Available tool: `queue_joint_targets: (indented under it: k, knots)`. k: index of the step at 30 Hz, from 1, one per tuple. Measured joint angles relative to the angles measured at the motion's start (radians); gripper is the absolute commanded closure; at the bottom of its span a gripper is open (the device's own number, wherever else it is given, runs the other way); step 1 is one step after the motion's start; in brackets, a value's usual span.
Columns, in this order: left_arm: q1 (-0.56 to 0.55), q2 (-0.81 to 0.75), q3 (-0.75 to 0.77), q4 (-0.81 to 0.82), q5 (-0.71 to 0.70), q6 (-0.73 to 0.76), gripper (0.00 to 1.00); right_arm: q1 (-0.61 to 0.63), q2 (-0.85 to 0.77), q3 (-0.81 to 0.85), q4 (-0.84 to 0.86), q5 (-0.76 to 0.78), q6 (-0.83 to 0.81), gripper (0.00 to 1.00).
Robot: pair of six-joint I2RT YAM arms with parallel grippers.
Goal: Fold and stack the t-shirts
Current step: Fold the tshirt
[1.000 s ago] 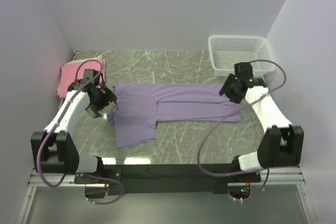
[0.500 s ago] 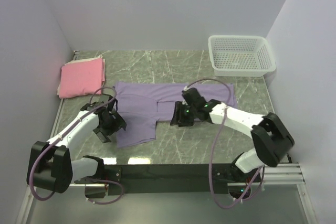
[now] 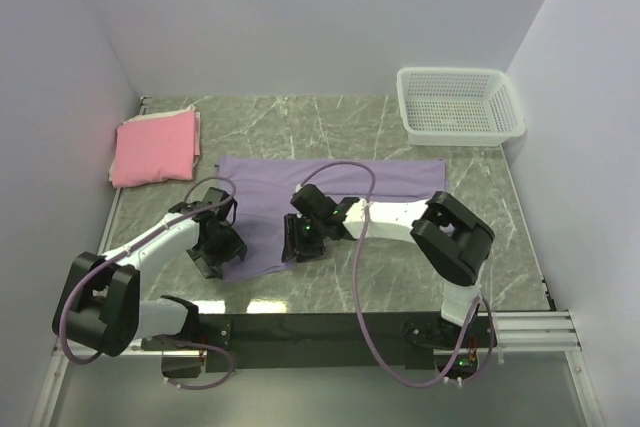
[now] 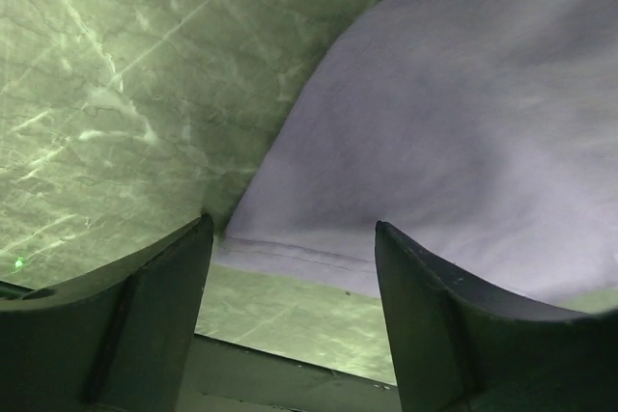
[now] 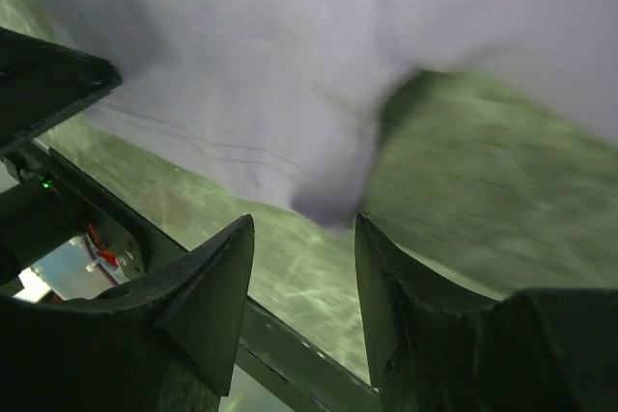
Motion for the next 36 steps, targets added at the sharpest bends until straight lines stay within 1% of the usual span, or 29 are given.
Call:
queue_joint_targets:
  k: [2,5,6,7,8,9,11,12,14,15,18,20,22,27,31,34,36]
  knots:
    - [-0.009,0.005,-0.011,0.006,-0.003,-0.002,0.29,0.022,0.028,0.026,-0.003,0.004,0.005,0.47]
    - [-0.016,0.006,-0.013,0.005,-0.013,-0.006,0.37,0.039,0.049,0.05,-0.024,0.007,0.021,0.48]
    - [-0.018,0.006,-0.013,0.003,-0.018,-0.007,0.43,0.04,0.055,0.059,-0.032,0.009,0.023,0.5]
    - [-0.019,0.007,-0.013,-0.001,-0.024,-0.008,0.47,0.041,0.061,0.066,-0.041,0.011,0.027,0.52]
    - [-0.021,0.007,-0.015,-0.006,-0.03,-0.008,0.5,0.043,0.068,0.076,-0.049,0.013,0.03,0.56]
    - [-0.022,0.007,-0.015,-0.011,-0.035,-0.01,0.58,0.045,0.074,0.084,-0.058,0.016,0.032,0.65]
    - [-0.023,0.007,-0.015,-0.02,-0.038,-0.014,0.67,0.047,0.086,0.096,-0.072,0.028,0.036,0.76]
    - [-0.023,0.006,-0.015,-0.021,-0.038,-0.016,0.77,0.047,0.091,0.098,-0.077,0.029,0.038,0.85]
    - [-0.026,0.006,-0.015,-0.021,-0.037,-0.018,0.85,0.047,0.093,0.099,-0.085,0.035,0.04,0.93]
    - [-0.027,0.006,-0.015,-0.02,-0.037,-0.016,0.9,0.047,0.093,0.099,-0.087,0.035,0.039,1.0]
    - [-0.03,0.006,-0.011,-0.018,-0.037,-0.015,0.98,0.048,0.093,0.1,-0.09,0.039,0.036,1.0]
    - [-0.032,0.006,0.004,-0.018,-0.039,-0.015,0.99,0.048,0.093,0.103,-0.095,0.043,0.032,1.0]
    - [-0.032,0.008,0.054,-0.034,-0.049,-0.01,0.99,0.048,0.093,0.114,-0.112,0.058,0.024,1.0]
    - [-0.034,0.043,0.298,-0.045,-0.097,0.035,0.99,0.02,0.089,0.18,-0.166,0.073,0.003,1.0]
    - [-0.034,0.154,0.512,-0.043,-0.139,0.105,0.99,-0.054,0.085,0.247,-0.172,0.063,0.002,1.0]
    - [-0.034,0.262,0.63,-0.027,-0.166,0.163,0.99,-0.124,0.084,0.285,-0.174,0.047,0.002,1.0]
    - [-0.034,0.326,0.683,-0.015,-0.177,0.198,0.99,-0.163,0.086,0.307,-0.184,0.035,0.001,1.0]
